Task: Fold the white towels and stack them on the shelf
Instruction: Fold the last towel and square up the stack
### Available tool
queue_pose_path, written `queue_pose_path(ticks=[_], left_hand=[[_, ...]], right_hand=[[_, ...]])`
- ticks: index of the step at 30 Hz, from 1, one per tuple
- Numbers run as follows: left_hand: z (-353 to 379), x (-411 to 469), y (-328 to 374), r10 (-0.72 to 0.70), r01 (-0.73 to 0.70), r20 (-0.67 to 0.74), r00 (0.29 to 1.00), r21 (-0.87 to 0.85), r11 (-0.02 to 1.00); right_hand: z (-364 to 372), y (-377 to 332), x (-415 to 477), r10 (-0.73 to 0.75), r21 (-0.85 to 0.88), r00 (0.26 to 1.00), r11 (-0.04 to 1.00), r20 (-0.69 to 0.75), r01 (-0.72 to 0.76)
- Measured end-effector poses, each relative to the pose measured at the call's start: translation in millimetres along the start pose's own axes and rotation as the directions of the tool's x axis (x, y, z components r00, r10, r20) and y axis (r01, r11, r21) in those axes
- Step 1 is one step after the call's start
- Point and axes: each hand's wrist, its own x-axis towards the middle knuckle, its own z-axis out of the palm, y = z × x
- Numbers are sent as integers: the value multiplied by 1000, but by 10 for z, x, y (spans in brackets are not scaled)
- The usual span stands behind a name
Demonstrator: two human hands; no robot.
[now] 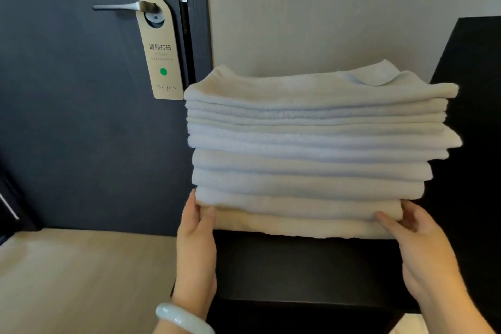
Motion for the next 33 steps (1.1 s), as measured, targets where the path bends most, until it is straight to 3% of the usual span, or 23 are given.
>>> queue_pose_path(ticks=[4, 8, 10, 14, 19, 29, 33], left_hand=[[-48, 66, -48, 5, 6, -107, 994, 102, 995], [-74, 165, -29, 61, -17, -174, 983, 248, 969], [-89, 195, -51, 42, 18, -193, 980, 298, 954], [-113, 223, -76, -4, 66, -196, 981, 311, 948], [-12, 223, -40, 8, 63, -212, 977, 324, 944], [60, 123, 2, -126, 145, -272, 954, 53, 988], [16, 147, 16, -173, 190, -261, 950, 42, 981]], right_hand=[[-93, -30, 170, 86, -37, 996, 996, -12, -87], [-92, -225, 289, -38, -76, 991, 997, -125, 28], [-89, -218, 325, -14, -50, 987, 999, -162, 6], [-160, -34, 334, 133, -53, 988, 989, -73, -137], [-208, -70, 264, 135, -32, 990, 990, -31, -136], [-115, -54, 164, 105, 91, 991, 991, -86, -97], [-120, -29, 151, 79, 33, 991, 997, -106, -75]])
